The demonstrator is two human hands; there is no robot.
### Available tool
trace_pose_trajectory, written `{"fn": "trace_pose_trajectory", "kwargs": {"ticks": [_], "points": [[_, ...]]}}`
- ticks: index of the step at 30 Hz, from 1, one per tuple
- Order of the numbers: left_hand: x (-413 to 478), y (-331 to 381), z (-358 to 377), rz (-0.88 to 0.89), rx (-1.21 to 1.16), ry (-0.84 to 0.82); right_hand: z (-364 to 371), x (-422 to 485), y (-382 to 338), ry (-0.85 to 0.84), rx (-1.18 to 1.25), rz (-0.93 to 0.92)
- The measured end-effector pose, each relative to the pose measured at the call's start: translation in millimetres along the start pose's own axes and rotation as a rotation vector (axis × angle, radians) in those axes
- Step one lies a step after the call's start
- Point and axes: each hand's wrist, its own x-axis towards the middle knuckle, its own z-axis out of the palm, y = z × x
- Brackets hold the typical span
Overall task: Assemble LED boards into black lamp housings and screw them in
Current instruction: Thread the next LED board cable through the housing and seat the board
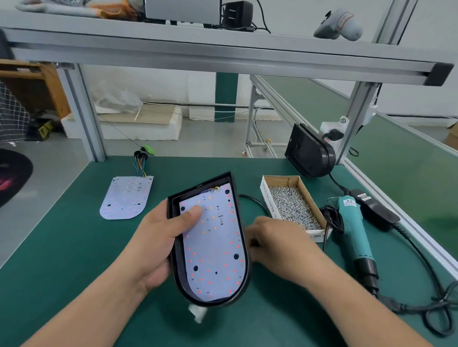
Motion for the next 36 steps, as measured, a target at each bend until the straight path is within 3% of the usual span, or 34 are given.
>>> {"fn": "trace_pose_trajectory", "kwargs": {"ticks": [3, 6, 10, 16, 21, 24, 28, 32, 34, 36], "points": [[-4, -7, 7, -0.013, 0.045, -0.037, 14, 12, -19, 0.097, -0.005, 0.032], [-8, -17, 13, -0.059, 0.098, -0.006, 14, 20, -21, 0.082, 0.185, 0.099], [-5, -19, 11, -0.070, 0.205, 0.078, 11, 19, -6, 0.093, 0.236, 0.093], [-4, -18, 15, 0.039, 0.867, 0.241, 6, 15, 7, 0.045, 0.316, 0.113], [-8, -19, 19, 0.036, 0.977, 0.045, 7, 10, 12, 0.038, 0.367, 0.109], [-12, -14, 23, 0.036, 1.022, -0.055, 6, 9, 18, 0.077, 0.519, 0.185], [-14, -10, 27, 0.068, 1.155, -0.083, 2, 2, 27, 0.005, 0.645, 0.209], [-17, -13, 23, 0.077, 1.064, -0.105, -24, -15, 39, 0.079, 0.826, 0.191], [-16, -18, 19, 0.105, 1.036, -0.083, -44, -29, 56, 0.189, 0.671, 0.235], [-15, -21, 17, 0.148, 1.030, -0.062, -59, -44, 75, 0.290, 0.340, 0.327]]}}
